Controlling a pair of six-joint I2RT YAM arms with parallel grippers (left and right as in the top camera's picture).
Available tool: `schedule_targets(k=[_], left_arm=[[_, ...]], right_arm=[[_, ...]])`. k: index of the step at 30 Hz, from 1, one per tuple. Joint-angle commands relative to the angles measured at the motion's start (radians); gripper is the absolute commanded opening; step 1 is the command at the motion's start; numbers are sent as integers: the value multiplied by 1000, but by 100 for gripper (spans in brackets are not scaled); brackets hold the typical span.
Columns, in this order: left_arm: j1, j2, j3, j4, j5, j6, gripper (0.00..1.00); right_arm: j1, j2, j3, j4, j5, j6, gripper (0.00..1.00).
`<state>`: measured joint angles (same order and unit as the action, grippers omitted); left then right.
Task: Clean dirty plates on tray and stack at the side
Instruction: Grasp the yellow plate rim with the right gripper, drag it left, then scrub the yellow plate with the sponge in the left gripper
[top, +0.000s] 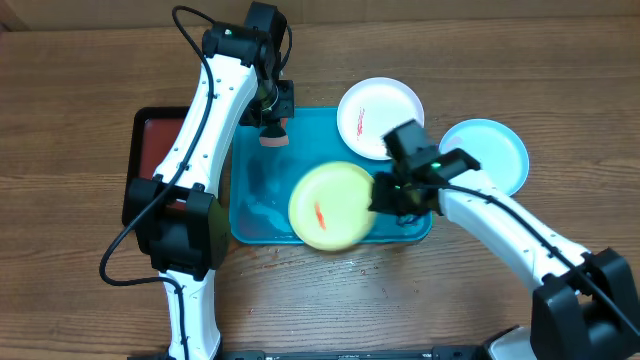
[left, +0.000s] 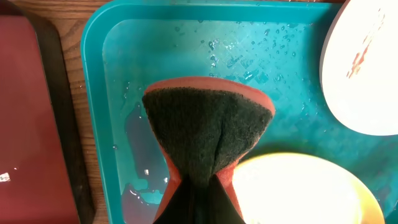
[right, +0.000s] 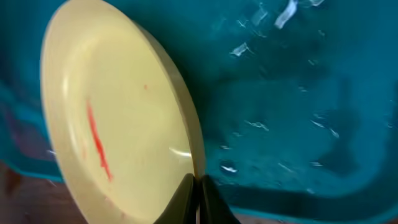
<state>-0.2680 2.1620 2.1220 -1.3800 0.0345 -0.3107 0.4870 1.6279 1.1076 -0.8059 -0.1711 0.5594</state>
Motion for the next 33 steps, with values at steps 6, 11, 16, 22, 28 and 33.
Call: schedule_targets(k=[6,11,16,22,28,33], left_arm=[[0,-2,7,-3,10,20,4],[0,-2,7,-4,6,27,4],[0,-2,7,-3,6,27,4],[0,-2,7,-4,7,27,4],[0,-2,7,-3,7,27,4],[0,5,7,-3,7,28,4]], right_arm=[[90,94,55,175,79,235,4],[123,195,55,230,62,279,4],[122,203,55,277,67,276,4],[118,219,55,368,123,180,19],[118,270,55,404,127,166,26],[118,309,55,472,95,166,27]])
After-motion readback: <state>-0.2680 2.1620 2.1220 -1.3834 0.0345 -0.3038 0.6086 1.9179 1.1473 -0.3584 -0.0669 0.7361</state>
